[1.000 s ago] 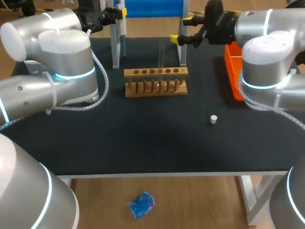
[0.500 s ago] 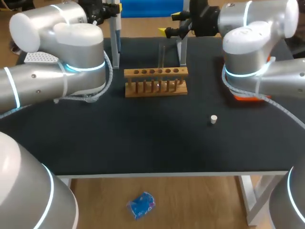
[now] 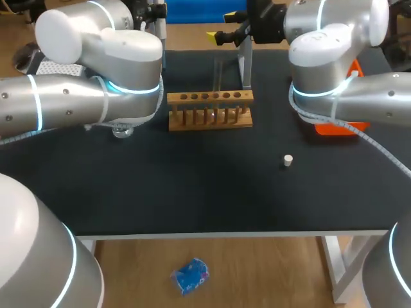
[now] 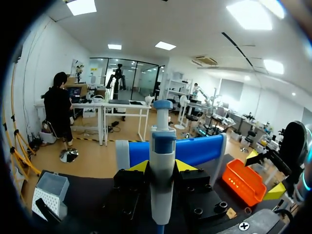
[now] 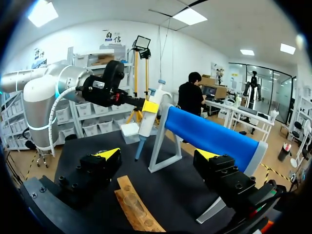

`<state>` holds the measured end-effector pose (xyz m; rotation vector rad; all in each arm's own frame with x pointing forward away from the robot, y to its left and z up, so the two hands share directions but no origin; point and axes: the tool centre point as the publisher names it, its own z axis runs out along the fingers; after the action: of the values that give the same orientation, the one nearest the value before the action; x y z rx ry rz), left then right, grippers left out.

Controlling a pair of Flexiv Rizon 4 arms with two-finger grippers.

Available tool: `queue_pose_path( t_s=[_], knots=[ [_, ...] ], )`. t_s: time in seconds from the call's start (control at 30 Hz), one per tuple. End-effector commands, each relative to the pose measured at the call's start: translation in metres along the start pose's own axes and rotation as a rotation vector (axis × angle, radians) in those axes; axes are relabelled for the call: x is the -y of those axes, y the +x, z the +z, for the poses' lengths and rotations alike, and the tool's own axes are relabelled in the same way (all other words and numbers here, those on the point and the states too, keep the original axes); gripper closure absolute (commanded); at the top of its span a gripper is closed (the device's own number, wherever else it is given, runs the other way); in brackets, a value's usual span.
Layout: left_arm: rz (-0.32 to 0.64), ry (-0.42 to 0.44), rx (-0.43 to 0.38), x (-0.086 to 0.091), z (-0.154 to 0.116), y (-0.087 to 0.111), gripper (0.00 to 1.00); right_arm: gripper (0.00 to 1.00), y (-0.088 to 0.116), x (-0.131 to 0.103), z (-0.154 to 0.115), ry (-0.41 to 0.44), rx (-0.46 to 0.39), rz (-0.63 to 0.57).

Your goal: Invert the test tube, pick up the pipette, mount the tip to pipette, aspirate from beaker and dispense into the tube, eject the tip, return the pipette, and cap with the stopper.

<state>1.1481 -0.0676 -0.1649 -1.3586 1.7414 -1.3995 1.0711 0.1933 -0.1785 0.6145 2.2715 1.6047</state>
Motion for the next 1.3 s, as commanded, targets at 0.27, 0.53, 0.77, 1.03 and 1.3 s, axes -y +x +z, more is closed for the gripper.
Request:
queue_pose_path(
  t_s=[0.27,0.53,0.77,1.03,1.3],
  knots=[
    [-0.018,-0.038,0.107,0.001,0.008,0.006,1.00,0.00,0.000,0.000,0.000,-0.001,-0.002,-0.001],
    [-0.022,-0.038,0.142,-0.001,0.010,0.009,1.00,0.00,-0.005,-0.005,0.014,-0.004,0.003,-0.007],
    [-0.010,-0.047,0.193,-0.003,0.011,0.008,1.00,0.00,-0.007,-0.005,0.020,0.008,0.000,0.004],
    [0.009,-0.056,0.243,-0.006,0.014,0.006,1.00,0.00,-0.007,-0.005,0.020,0.008,0.000,0.004],
    [0.048,-0.072,0.275,-0.009,0.019,0.008,1.00,0.00,-0.007,-0.005,0.020,0.008,0.000,0.004]
  ],
)
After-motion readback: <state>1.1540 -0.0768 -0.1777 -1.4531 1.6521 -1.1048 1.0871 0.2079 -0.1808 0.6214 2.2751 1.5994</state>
